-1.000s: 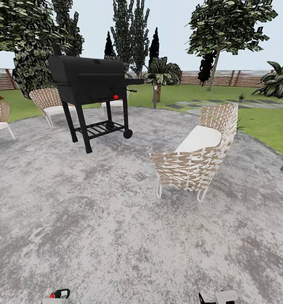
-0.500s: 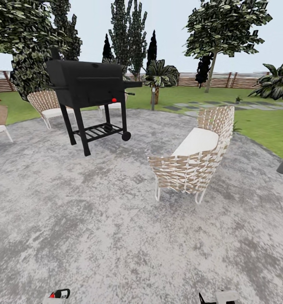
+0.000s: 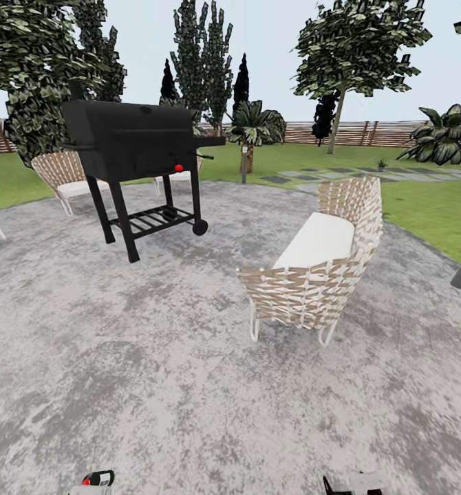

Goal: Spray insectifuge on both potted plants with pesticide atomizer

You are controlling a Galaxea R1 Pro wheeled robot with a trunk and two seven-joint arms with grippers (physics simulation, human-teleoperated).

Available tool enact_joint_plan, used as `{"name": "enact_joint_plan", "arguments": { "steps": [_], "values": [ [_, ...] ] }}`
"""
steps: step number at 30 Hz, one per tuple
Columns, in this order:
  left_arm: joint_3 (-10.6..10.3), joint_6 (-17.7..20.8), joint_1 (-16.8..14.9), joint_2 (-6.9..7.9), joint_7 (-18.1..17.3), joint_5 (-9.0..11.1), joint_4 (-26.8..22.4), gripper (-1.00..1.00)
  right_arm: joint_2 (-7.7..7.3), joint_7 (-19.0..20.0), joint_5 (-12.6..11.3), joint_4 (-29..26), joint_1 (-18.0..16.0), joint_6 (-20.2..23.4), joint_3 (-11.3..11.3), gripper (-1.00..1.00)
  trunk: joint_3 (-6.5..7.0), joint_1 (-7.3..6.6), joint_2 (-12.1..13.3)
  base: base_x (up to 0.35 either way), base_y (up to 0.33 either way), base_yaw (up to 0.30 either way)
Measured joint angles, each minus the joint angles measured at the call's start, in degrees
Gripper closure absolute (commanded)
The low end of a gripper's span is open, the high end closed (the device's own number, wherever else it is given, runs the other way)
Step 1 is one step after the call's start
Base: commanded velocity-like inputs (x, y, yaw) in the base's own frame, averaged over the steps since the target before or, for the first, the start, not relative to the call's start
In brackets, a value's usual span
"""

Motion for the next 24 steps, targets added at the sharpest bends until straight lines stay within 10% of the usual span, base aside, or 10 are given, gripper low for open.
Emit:
{"name": "enact_joint_plan", "arguments": {
  "steps": [24],
  "values": [
    [0.0,0.0,0.0,-0.48,0.0,-0.1,0.1,1.00,0.23,0.0,0.0,0.3,0.0,0.0,0.0,-1.00,0.69,0.00,0.0,0.308,0.160,0.172]
  ]
}}
